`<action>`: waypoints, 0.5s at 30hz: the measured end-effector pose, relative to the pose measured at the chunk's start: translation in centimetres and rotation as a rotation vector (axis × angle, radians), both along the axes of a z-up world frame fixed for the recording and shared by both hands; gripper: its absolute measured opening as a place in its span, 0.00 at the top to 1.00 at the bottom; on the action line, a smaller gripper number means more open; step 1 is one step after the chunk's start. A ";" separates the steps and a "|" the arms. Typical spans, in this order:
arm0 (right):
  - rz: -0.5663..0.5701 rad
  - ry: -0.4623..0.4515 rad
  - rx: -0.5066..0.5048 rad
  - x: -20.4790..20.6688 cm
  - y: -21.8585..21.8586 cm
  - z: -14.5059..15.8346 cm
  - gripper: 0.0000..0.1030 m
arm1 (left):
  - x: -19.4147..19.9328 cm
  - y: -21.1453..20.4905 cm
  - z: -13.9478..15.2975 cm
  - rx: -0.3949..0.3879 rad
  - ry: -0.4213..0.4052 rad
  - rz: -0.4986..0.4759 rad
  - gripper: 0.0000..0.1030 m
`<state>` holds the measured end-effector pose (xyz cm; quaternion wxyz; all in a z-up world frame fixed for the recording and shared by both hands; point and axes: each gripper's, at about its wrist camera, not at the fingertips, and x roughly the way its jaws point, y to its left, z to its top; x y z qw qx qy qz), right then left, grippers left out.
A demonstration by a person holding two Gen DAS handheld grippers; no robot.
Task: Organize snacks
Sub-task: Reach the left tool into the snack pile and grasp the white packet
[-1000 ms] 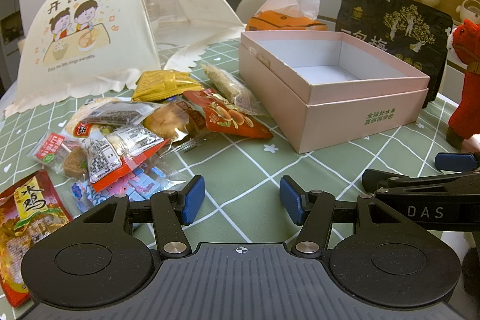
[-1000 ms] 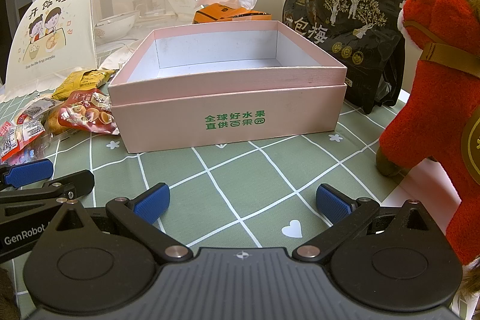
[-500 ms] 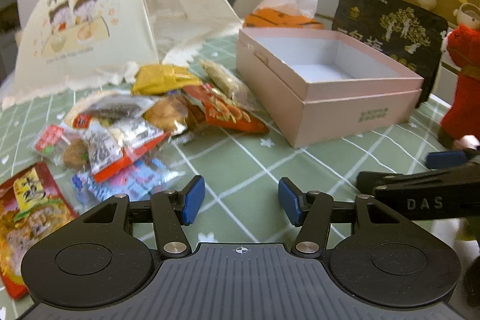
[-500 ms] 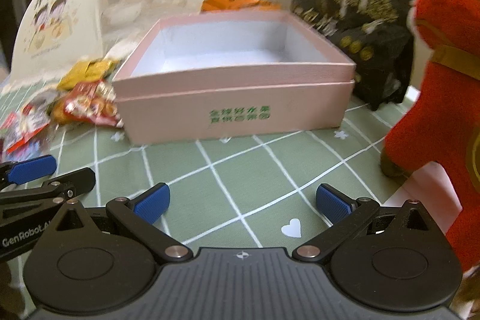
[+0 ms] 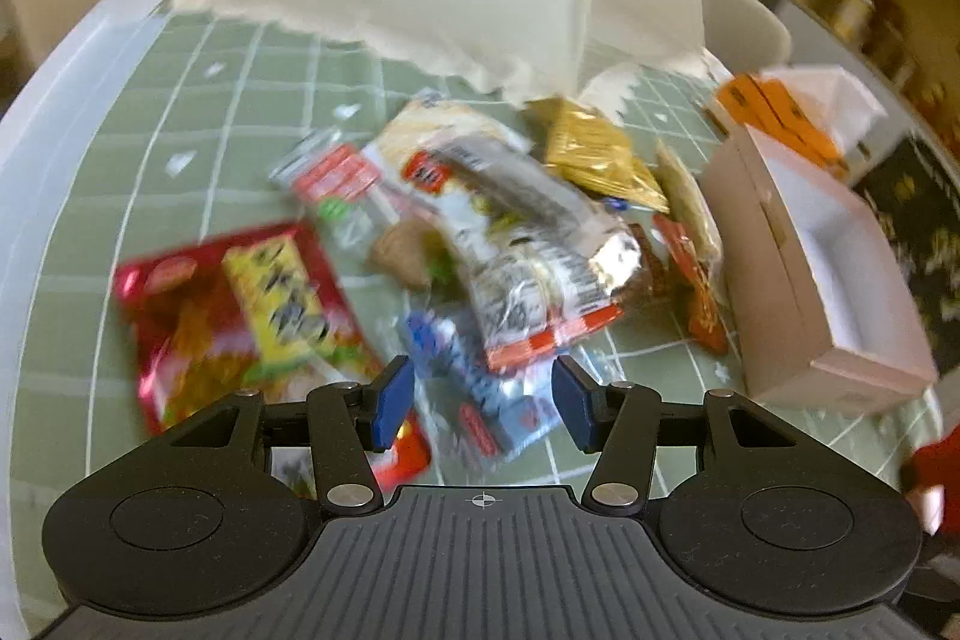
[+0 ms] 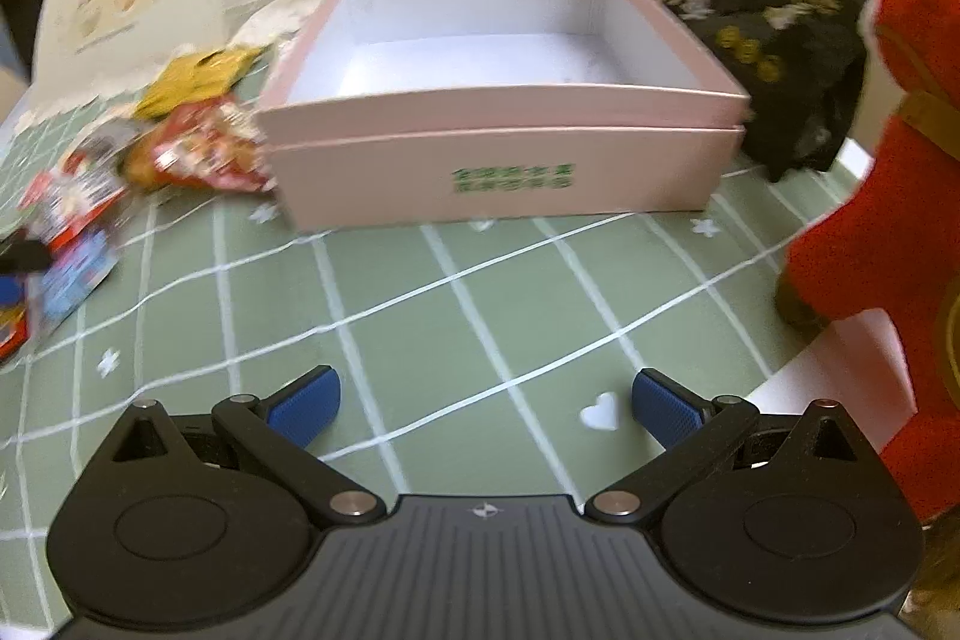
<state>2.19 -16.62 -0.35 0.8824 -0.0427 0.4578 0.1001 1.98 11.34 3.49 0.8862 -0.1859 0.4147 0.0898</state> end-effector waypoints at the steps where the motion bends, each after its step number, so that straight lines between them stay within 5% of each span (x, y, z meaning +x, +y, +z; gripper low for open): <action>1: 0.031 0.005 0.003 -0.2 0.2 0.2 0.04 | 0.6 -0.3 0.1 0.032 -0.004 -0.037 0.45; 4: 0.118 0.003 -0.009 -1.2 0.9 0.9 0.05 | 2.6 0.1 0.2 0.095 -0.025 -0.071 0.45; 8: 0.171 -0.078 -0.046 -2.4 1.3 2.2 0.05 | 3.6 1.5 -0.5 0.023 -0.023 -0.113 0.46; 15: 0.280 -0.121 -0.008 -1.4 3.8 4.4 0.05 | -0.8 -0.6 -0.8 0.119 -0.008 -0.247 0.48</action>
